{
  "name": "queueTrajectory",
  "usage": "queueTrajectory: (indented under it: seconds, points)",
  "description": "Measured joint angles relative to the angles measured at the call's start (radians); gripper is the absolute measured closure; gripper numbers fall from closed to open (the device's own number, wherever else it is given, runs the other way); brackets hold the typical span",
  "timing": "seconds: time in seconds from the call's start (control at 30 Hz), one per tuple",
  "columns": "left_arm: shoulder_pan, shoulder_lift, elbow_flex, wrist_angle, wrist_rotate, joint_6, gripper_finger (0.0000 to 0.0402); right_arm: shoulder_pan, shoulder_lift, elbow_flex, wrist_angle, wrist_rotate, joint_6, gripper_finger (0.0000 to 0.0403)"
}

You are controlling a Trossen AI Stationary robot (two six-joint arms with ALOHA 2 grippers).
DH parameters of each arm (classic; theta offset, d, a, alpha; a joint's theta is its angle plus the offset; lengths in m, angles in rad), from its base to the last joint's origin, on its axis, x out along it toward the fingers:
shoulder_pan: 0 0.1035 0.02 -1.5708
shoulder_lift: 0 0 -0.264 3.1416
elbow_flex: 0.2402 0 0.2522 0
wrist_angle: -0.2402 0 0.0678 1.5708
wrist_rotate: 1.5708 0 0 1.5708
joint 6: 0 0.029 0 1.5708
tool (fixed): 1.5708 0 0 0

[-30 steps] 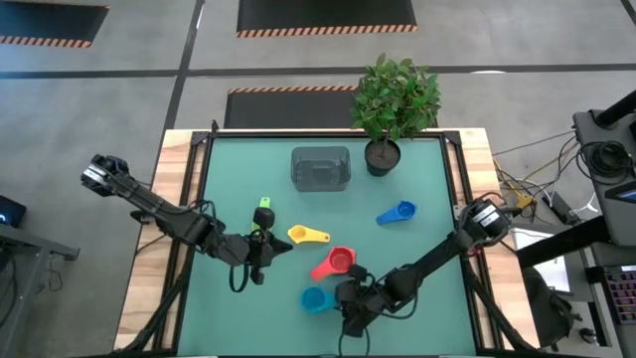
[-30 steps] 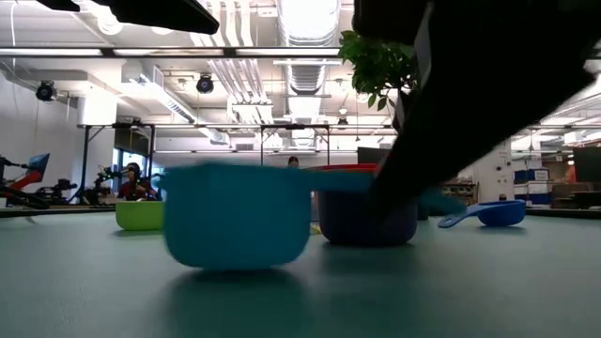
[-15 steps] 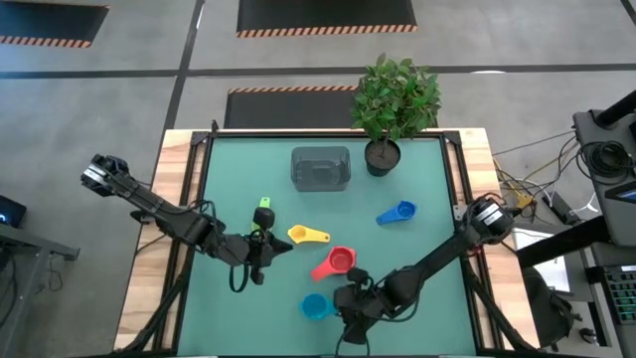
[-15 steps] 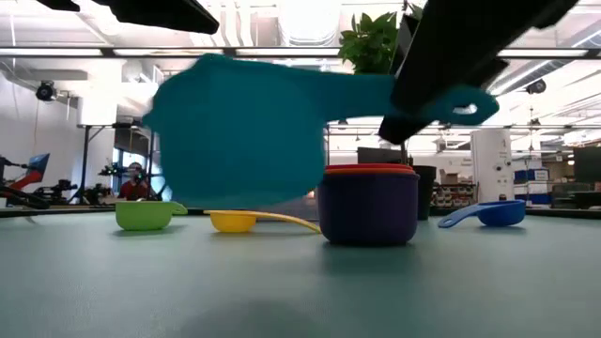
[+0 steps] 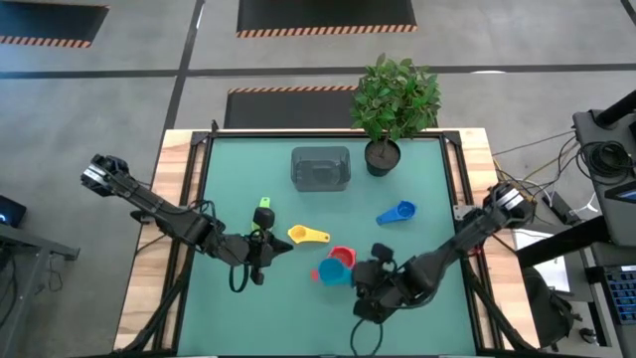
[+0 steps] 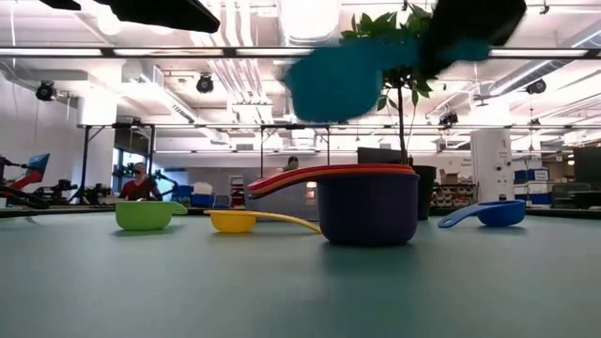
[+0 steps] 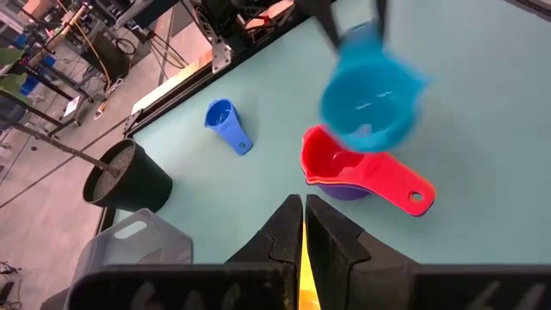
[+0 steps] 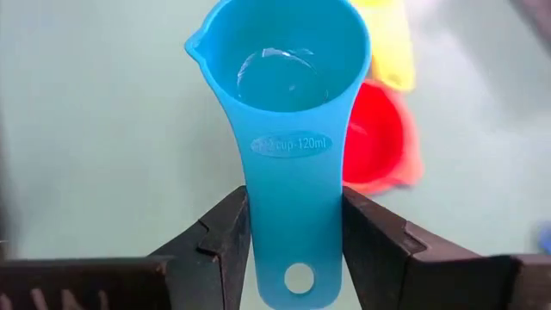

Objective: Nest measuring cups in basket
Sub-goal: Stack the light blue measuring cup into the red measuring cup

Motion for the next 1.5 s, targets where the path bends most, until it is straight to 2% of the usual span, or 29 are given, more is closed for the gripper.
queueTrajectory:
  seconds: [0.1,0.37,0.6,0.87,1.1,1.3,1.5]
  points:
    - [0.0,0.0,0.0,0.0,0.0,0.0,0.0402,-0.001,-0.008,-0.035,-0.051,0.019,0.08,0.0255]
    - [0.0,0.0,0.0,-0.001,0.0,0.0,0.0402,0.0,-0.001,-0.092,-0.043,0.035,0.184,0.0255]
    - [0.0,0.0,0.0,-0.001,0.0,0.0,0.0402,0.0,0.018,-0.094,-0.025,0.052,0.184,0.0246]
    - [0.0,0.0,0.0,-0.001,0.0,0.0,0.0402,-0.001,0.019,-0.094,-0.021,0.058,0.184,0.0203]
    - [0.0,0.0,0.0,0.004,0.0,-0.013,0.0402,-0.001,-0.003,-0.094,-0.021,0.012,0.158,0.0192]
    - [0.0,0.003,-0.004,0.005,0.089,-0.071,0.0402,0.0,-0.05,-0.094,-0.026,-0.002,0.105,0.0229]
    - [-0.002,0.049,-0.01,0.004,0.13,-0.136,0.0402,-0.022,-0.069,-0.098,-0.07,0.006,0.02,0.0325]
